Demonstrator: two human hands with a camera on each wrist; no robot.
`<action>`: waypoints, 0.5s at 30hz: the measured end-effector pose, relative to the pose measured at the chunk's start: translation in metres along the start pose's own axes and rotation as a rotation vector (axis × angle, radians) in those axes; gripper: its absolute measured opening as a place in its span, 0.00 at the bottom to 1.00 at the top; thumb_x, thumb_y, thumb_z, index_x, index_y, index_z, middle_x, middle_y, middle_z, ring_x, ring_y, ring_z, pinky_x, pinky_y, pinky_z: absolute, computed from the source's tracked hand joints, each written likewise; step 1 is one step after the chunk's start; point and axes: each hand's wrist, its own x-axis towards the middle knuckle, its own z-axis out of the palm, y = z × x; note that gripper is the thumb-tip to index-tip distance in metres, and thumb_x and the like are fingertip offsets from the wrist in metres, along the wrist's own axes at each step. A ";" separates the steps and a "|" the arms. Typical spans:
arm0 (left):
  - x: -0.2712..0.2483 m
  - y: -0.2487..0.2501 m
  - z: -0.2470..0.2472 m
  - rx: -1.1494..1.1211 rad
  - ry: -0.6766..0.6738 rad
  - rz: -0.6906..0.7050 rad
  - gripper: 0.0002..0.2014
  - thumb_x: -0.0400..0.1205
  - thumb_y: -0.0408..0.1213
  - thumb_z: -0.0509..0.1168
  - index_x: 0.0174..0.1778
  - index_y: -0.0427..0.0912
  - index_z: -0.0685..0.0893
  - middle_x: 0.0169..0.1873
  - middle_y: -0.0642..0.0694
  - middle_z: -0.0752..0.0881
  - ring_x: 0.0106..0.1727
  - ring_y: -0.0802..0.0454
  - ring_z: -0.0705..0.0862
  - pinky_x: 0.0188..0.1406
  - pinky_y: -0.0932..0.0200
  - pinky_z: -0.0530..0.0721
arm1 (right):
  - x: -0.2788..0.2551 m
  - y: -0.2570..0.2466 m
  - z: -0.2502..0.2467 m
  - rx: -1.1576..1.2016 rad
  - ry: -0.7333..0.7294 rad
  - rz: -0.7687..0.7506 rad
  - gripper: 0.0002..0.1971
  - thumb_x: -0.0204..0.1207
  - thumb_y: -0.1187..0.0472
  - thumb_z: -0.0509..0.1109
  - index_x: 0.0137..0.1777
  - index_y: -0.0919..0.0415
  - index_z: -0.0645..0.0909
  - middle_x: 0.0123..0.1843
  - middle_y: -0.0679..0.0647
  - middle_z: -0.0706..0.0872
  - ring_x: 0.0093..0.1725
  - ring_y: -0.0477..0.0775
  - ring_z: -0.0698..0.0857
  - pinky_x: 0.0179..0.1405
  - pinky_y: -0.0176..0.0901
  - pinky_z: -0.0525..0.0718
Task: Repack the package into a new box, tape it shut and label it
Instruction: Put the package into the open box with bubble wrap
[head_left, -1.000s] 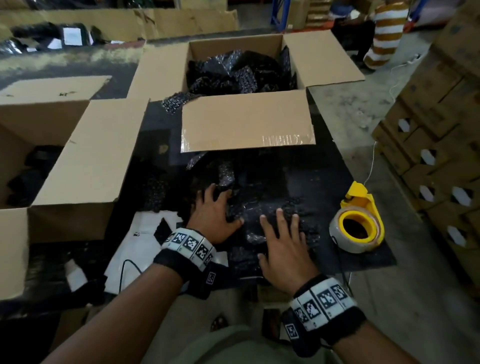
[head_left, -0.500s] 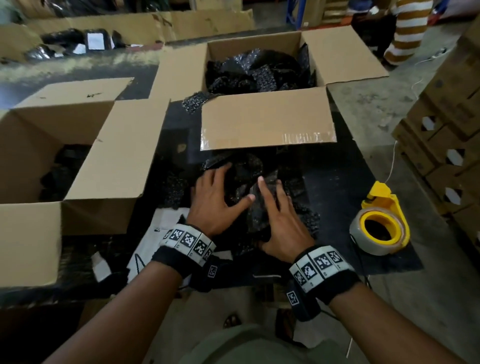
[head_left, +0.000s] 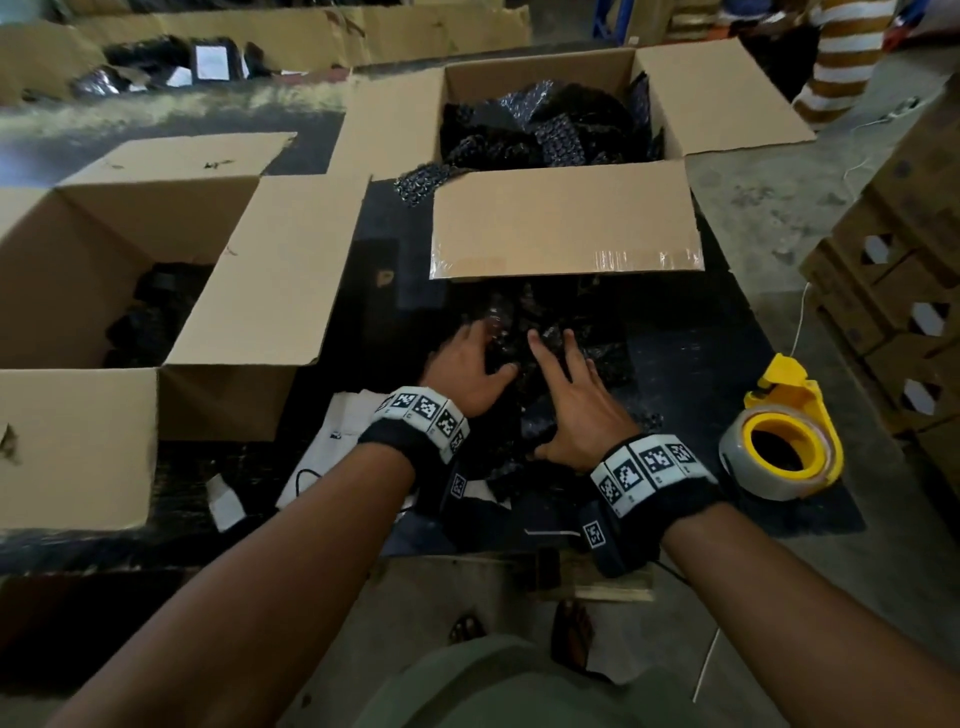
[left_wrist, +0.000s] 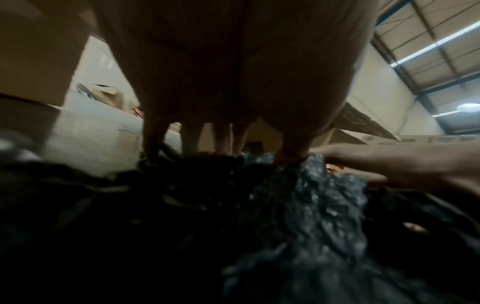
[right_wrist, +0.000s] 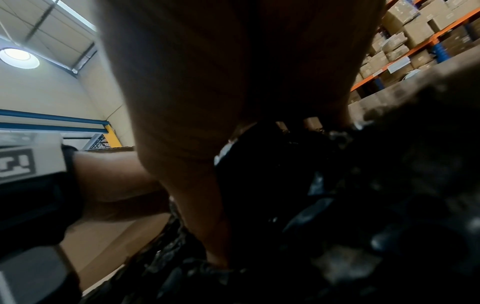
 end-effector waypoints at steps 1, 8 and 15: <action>-0.001 0.004 0.002 -0.005 -0.010 0.038 0.34 0.80 0.52 0.68 0.82 0.45 0.70 0.75 0.42 0.79 0.74 0.41 0.80 0.75 0.42 0.78 | 0.001 0.000 -0.001 0.014 0.006 0.004 0.74 0.61 0.54 0.88 0.84 0.33 0.26 0.89 0.52 0.26 0.88 0.75 0.44 0.81 0.74 0.67; -0.012 0.022 0.007 -0.108 -0.112 0.135 0.28 0.81 0.40 0.71 0.77 0.41 0.73 0.66 0.38 0.87 0.65 0.41 0.87 0.65 0.51 0.84 | 0.023 0.005 -0.006 -0.028 0.011 -0.002 0.72 0.59 0.47 0.88 0.85 0.30 0.31 0.90 0.51 0.28 0.88 0.77 0.48 0.79 0.76 0.68; -0.032 0.022 -0.004 -0.016 0.039 0.054 0.30 0.78 0.54 0.72 0.74 0.48 0.73 0.69 0.42 0.69 0.72 0.40 0.74 0.76 0.40 0.76 | 0.024 0.007 -0.009 -0.051 0.084 -0.020 0.40 0.68 0.46 0.79 0.81 0.47 0.69 0.79 0.57 0.69 0.78 0.68 0.69 0.75 0.60 0.77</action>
